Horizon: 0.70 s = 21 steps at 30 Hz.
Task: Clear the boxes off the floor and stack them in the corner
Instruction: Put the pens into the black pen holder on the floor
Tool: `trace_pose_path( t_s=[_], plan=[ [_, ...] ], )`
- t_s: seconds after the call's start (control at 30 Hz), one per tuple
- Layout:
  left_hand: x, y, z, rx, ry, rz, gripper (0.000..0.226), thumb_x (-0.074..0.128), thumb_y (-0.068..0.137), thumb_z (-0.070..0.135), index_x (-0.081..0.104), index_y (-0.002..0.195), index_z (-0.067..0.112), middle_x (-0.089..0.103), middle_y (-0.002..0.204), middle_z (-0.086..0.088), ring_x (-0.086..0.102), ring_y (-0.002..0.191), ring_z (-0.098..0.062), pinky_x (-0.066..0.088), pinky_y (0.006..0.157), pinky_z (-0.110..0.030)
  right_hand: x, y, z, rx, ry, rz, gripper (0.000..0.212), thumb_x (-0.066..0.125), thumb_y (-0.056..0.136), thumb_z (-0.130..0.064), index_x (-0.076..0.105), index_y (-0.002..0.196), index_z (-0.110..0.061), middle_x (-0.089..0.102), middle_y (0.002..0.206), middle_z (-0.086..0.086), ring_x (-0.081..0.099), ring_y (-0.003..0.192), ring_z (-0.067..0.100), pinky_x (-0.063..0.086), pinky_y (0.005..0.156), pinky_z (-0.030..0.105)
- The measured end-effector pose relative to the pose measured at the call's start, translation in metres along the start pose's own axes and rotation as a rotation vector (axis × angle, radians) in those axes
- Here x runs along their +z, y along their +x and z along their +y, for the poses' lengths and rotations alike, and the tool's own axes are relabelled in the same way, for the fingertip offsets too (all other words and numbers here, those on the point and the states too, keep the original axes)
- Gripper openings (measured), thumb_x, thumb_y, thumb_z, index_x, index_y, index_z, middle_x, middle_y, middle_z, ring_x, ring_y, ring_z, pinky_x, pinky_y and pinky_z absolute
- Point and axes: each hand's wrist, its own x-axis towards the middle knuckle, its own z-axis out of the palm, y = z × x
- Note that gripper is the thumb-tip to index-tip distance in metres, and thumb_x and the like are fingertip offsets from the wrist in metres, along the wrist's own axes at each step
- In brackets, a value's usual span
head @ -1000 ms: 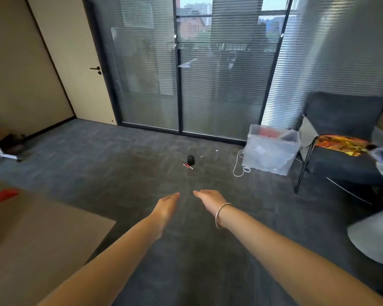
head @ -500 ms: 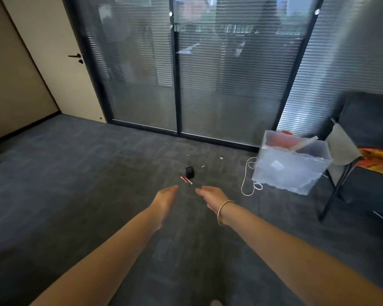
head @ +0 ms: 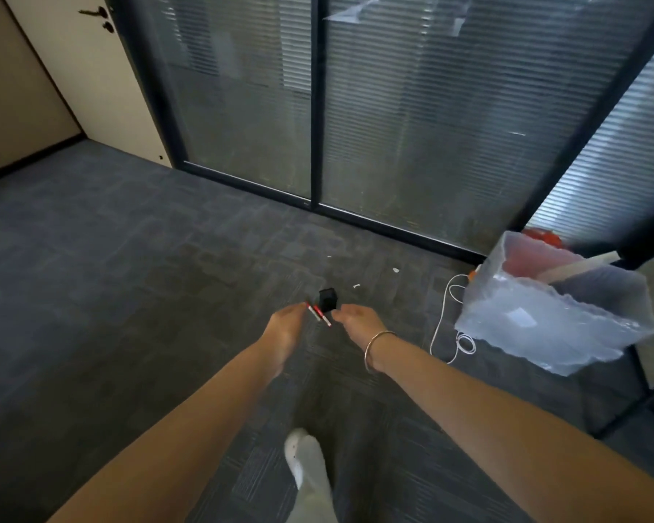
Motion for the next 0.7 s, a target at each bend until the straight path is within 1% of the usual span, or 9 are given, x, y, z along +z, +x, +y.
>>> trace_pose_path(
  t_s=[0.03,0.1,0.23,0.37,0.47,0.53,0.6,0.63,0.7],
  plan=[
    [0.001,0.023,0.010,-0.013,0.008,0.003,0.037,0.046,0.097,0.039,0.063,0.120,0.016,0.063,0.120,-0.009,0.059,0.111,-0.027,0.044,0.103,-0.042,-0.002,0.025,-0.008,0.011,-0.016,0.000,0.024,0.057,0.094,-0.021,0.058,0.073,-0.009,0.052,0.074,0.010,0.048,0.074,0.023,0.035,0.070,0.031],
    [0.004,0.081,0.034,-0.043,0.015,0.011,0.034,0.045,0.096,0.038,0.064,0.114,0.015,0.064,0.117,-0.012,0.059,0.109,-0.030,0.045,0.101,-0.044,-0.007,0.084,-0.025,0.043,-0.003,0.018,0.036,0.056,0.095,-0.021,0.044,0.061,-0.016,0.043,0.064,0.002,0.041,0.062,0.017,0.033,0.062,0.030],
    [0.008,0.189,0.069,-0.087,0.072,0.002,0.023,0.043,0.098,0.034,0.055,0.081,0.025,0.056,0.091,-0.005,0.053,0.084,-0.021,0.043,0.081,-0.034,-0.015,0.192,-0.043,0.095,0.095,0.011,0.023,0.054,0.095,-0.020,0.054,0.073,-0.026,0.056,0.080,-0.004,0.052,0.071,0.009,0.040,0.062,0.014],
    [0.017,0.289,0.075,-0.144,0.101,-0.011,0.026,0.039,0.099,0.037,0.053,0.080,0.026,0.050,0.089,-0.003,0.047,0.081,-0.019,0.041,0.081,-0.036,-0.012,0.300,-0.039,0.151,0.183,0.037,0.019,0.051,0.096,-0.014,0.066,0.107,-0.009,0.065,0.110,0.018,0.060,0.097,0.025,0.044,0.068,0.016],
    [0.032,0.375,0.069,-0.156,0.125,0.020,0.018,0.036,0.101,0.037,0.050,0.092,0.030,0.047,0.091,0.005,0.047,0.084,-0.014,0.038,0.084,-0.034,-0.001,0.393,-0.024,0.207,0.210,-0.001,0.038,0.049,0.098,-0.024,0.061,0.111,0.009,0.064,0.119,0.023,0.059,0.113,0.037,0.050,0.087,0.038],
    [0.041,0.417,0.070,-0.145,0.156,0.006,0.021,0.034,0.102,0.033,0.053,0.093,0.032,0.049,0.092,0.008,0.048,0.084,-0.011,0.037,0.082,-0.032,0.004,0.440,-0.015,0.211,0.192,-0.053,0.047,0.048,0.096,-0.038,0.062,0.103,0.006,0.063,0.117,0.024,0.059,0.112,0.037,0.043,0.099,0.050],
    [0.055,0.472,0.064,-0.130,0.163,0.023,0.031,0.034,0.103,0.032,0.059,0.119,0.025,0.058,0.116,0.001,0.054,0.108,-0.017,0.036,0.093,-0.033,0.011,0.500,0.000,0.198,0.186,-0.084,0.043,0.049,0.094,-0.046,0.064,0.086,-0.007,0.066,0.115,0.019,0.061,0.109,0.033,0.043,0.101,0.050],
    [0.061,0.498,0.060,-0.128,0.167,0.043,0.038,0.035,0.104,0.033,0.053,0.135,0.020,0.054,0.133,-0.003,0.049,0.123,-0.021,0.033,0.099,-0.033,0.013,0.529,0.010,0.187,0.178,-0.088,0.039,0.049,0.094,-0.049,0.062,0.081,-0.014,0.066,0.114,0.016,0.062,0.107,0.031,0.043,0.101,0.049],
    [0.072,0.542,0.051,-0.124,0.156,0.066,0.044,0.036,0.104,0.033,0.044,0.144,0.016,0.045,0.147,-0.005,0.041,0.134,-0.023,0.031,0.103,-0.033,0.015,0.576,0.025,0.150,0.143,-0.089,0.037,0.049,0.092,-0.051,0.062,0.081,-0.019,0.067,0.110,0.012,0.062,0.105,0.029,0.044,0.100,0.048]
  ],
)
